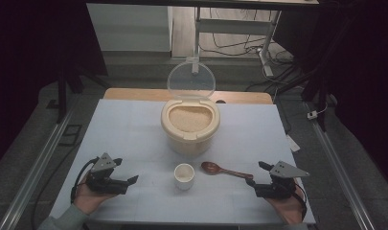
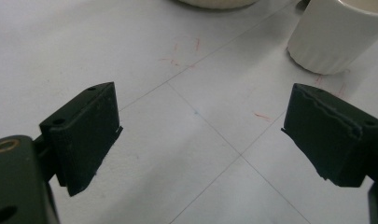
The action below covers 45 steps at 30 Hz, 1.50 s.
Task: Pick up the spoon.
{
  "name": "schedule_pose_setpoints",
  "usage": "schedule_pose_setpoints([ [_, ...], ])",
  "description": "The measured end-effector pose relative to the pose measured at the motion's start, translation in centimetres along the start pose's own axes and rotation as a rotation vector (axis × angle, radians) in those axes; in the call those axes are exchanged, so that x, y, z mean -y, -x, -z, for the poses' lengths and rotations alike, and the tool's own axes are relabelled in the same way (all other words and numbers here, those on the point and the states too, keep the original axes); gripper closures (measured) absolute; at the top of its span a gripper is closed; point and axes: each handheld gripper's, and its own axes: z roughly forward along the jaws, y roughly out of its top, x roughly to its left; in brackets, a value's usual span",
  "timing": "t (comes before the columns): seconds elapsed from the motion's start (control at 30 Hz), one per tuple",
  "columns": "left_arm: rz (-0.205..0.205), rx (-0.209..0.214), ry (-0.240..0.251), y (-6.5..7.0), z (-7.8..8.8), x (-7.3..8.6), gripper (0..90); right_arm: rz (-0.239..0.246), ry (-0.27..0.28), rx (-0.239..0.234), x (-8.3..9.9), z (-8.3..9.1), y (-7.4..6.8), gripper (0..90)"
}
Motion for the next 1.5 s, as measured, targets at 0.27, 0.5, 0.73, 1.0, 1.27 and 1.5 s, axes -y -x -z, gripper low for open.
schedule_pose_setpoints([
  [0.27, 0.002, -0.001, -0.006, 0.0, 0.0, 0.1, 10.6, -0.006, -0.003, -0.001, 0.2, -0.1, 0.4, 24.5],
  [0.5, 0.001, 0.009, -0.014, 0.1, 0.0, 0.3, 10.6, -0.003, -0.003, 0.005, 0.1, 0.0, 0.5, 25.9],
  [0.73, -0.002, 0.008, -0.018, 0.1, 0.0, 0.3, 10.6, -0.002, -0.009, 0.001, 0.0, 0.1, 0.6, 27.6],
  [1.0, 0.003, 0.008, -0.022, 0.0, 0.0, 0.4, 10.5, -0.002, -0.02, -0.018, -1.0, 0.1, 0.7, 28.5],
  [1.27, 0.0, 0.008, -0.031, 0.0, -0.1, 0.5, 10.2, 0.06, -0.097, -0.071, -3.9, -0.3, 0.6, 29.1],
  [1.5, -0.006, 0.008, -0.039, 0.0, -0.2, 0.5, 10.2, 0.109, -0.159, -0.104, -6.2, -0.9, 0.4, 29.1],
])
